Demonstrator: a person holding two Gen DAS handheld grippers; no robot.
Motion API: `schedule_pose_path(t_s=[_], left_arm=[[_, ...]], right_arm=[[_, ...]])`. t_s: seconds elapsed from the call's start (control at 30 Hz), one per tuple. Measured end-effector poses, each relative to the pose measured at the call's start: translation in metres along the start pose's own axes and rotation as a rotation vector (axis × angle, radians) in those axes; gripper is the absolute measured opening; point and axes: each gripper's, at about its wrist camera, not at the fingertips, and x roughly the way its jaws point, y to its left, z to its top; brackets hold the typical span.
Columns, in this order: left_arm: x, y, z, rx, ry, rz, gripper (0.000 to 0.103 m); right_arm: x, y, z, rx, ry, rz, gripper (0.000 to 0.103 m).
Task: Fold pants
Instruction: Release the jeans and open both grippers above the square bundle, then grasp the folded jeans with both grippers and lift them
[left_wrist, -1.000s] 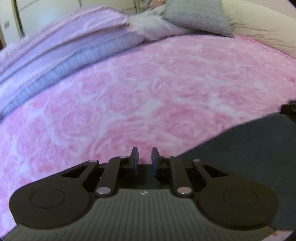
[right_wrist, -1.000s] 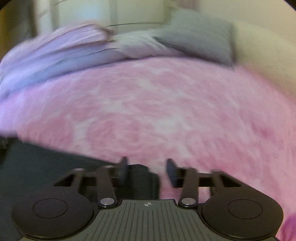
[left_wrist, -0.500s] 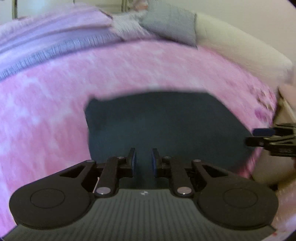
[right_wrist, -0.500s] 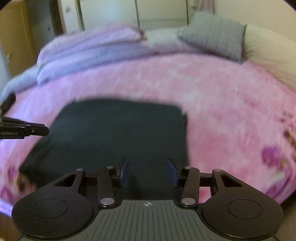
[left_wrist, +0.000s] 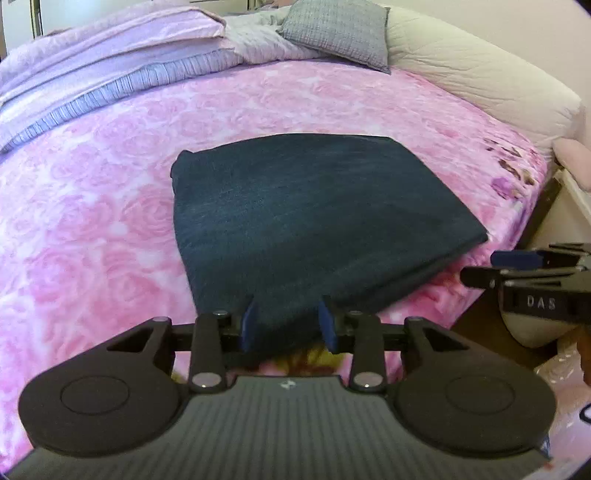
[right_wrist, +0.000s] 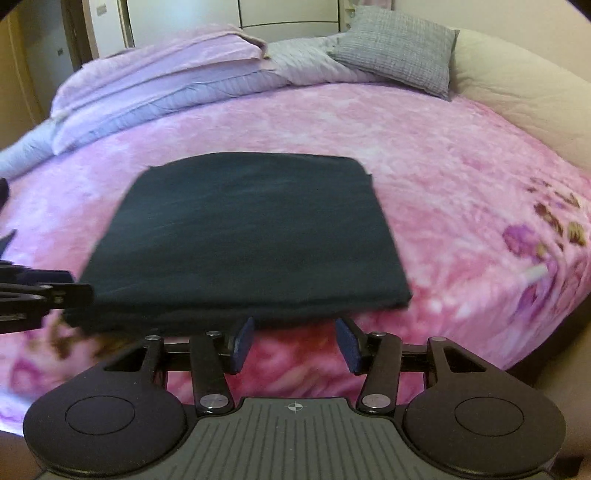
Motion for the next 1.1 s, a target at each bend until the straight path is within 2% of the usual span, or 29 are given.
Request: schedule_pose_path(t_s=[0.1,0.33,0.67,0.77,0.9,1.0,1.1], left_arm=[[-0.02,-0.003,-0.009,0.016,-0.01,0.012,0.033],[-0.063,-0.004,-0.032,0.037,-0.046,0.01,0.04],[-0.102,-0.002,-0.058,0.034,-0.089,-0.01,0.047],[-0.1,0.011,-0.058,0.001,-0.099,-0.033,0.048],[-0.08,0.045,-0.043,-0.099,-0.092,-0.071,0.051],[-0.052,0.075,-0.028,-0.192,-0.073,-0.094,0.053],[-0.014,0.105,-0.012,-0.301,-0.038,-0.151,0.056]], right_arm=[[-0.024,0.015,-0.014,0.03,-0.018,0.02,0.052],[-0.073,0.044,-0.038,0.059,-0.075,0.0,0.055],[-0.113,0.062,-0.057,0.066,-0.13,0.006,0.055],[-0.111,0.055,-0.055,0.07,-0.125,0.013,0.055],[-0.095,0.031,-0.043,0.083,-0.119,0.034,0.055],[-0.075,-0.003,-0.026,0.125,-0.125,0.063,0.055],[-0.048,-0.046,-0.005,0.21,-0.115,0.098,0.055]])
